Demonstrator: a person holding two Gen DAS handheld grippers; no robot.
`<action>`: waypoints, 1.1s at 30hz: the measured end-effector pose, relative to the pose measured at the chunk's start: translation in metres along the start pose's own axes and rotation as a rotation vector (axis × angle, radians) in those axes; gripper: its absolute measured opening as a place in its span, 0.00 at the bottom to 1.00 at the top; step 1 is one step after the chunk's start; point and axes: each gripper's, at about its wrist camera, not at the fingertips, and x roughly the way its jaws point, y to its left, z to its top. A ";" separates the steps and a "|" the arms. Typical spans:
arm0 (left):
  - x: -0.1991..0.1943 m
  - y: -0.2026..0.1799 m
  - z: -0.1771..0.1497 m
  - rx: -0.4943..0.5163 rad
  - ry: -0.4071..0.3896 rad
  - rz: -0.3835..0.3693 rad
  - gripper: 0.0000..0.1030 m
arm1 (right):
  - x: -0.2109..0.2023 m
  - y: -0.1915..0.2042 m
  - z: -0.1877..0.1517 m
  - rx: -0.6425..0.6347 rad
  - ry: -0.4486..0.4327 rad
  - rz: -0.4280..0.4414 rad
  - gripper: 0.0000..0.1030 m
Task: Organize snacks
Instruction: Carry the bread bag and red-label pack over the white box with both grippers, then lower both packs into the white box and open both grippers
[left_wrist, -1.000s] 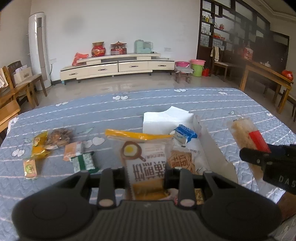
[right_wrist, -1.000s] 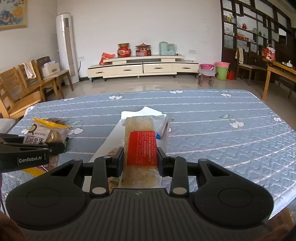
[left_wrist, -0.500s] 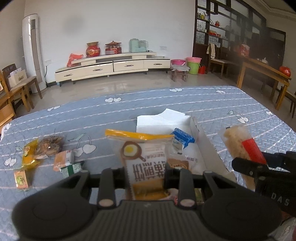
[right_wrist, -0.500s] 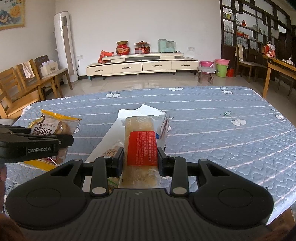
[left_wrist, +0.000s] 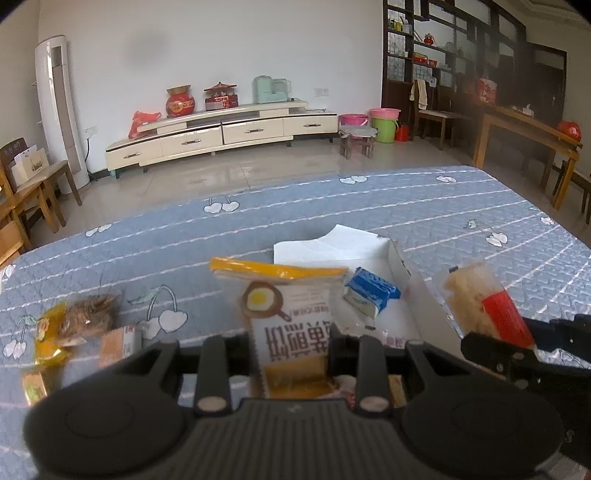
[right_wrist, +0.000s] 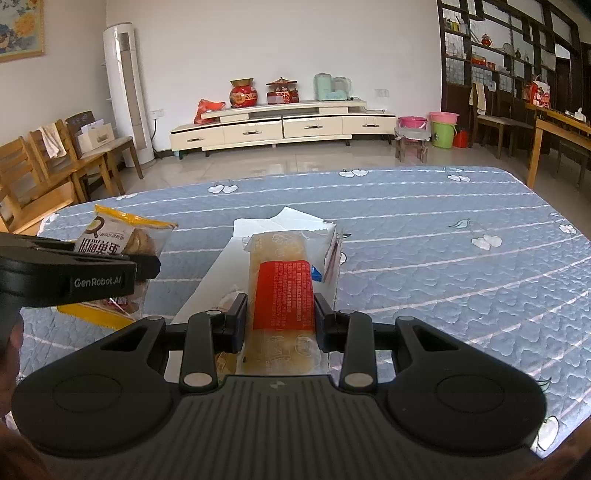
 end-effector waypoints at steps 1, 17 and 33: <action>0.003 0.001 0.002 0.000 0.001 -0.002 0.29 | 0.001 -0.001 0.000 0.003 0.000 -0.001 0.42; 0.064 0.005 0.034 0.039 0.038 -0.060 0.29 | 0.027 0.003 0.006 0.017 0.017 -0.032 0.42; 0.109 0.005 0.040 -0.014 0.087 -0.191 0.50 | 0.035 0.001 0.003 0.002 0.013 -0.082 0.87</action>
